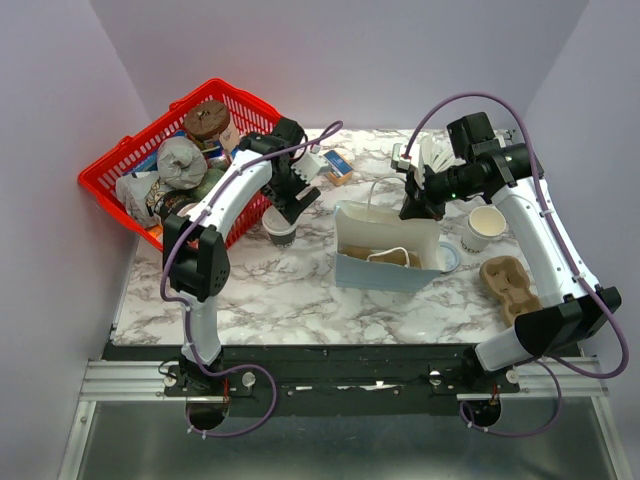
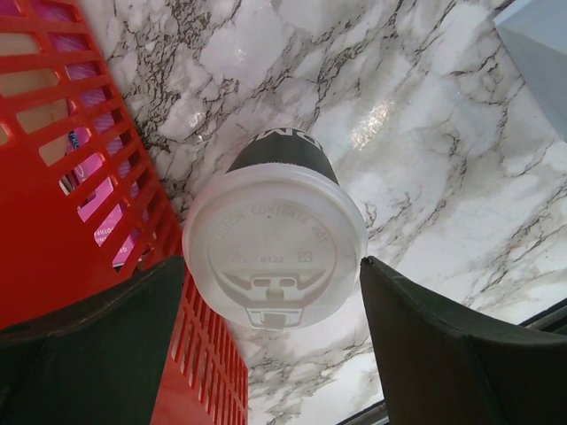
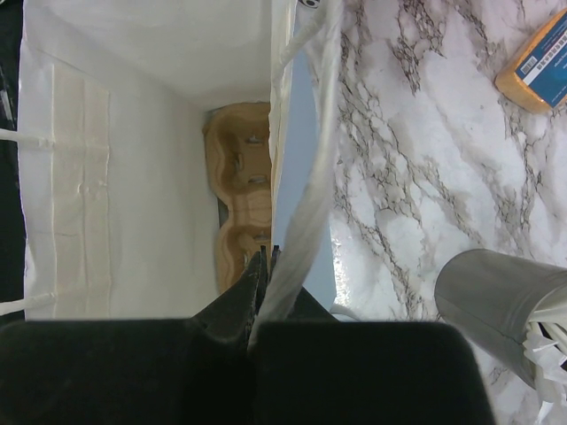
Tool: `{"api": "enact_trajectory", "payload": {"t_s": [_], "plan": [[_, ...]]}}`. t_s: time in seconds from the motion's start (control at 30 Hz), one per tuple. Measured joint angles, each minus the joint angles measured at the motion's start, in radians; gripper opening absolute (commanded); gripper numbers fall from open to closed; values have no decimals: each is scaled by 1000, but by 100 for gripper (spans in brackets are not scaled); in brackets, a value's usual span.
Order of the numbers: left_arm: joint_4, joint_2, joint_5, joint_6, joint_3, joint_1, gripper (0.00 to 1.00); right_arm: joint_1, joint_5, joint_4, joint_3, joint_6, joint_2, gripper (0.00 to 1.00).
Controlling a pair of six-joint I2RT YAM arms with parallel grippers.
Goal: Pack the takeout coffee
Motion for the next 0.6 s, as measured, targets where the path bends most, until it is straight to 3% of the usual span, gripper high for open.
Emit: {"api": "enact_trajectory", "payload": {"t_s": [0.2, 0.6], "plan": [[-19, -22, 4, -5, -19, 0, 95, 0, 0, 0, 0, 4, 0, 1], [-17, -22, -13, -44, -23, 5, 97, 0, 0, 0, 0, 7, 0, 1]]}}
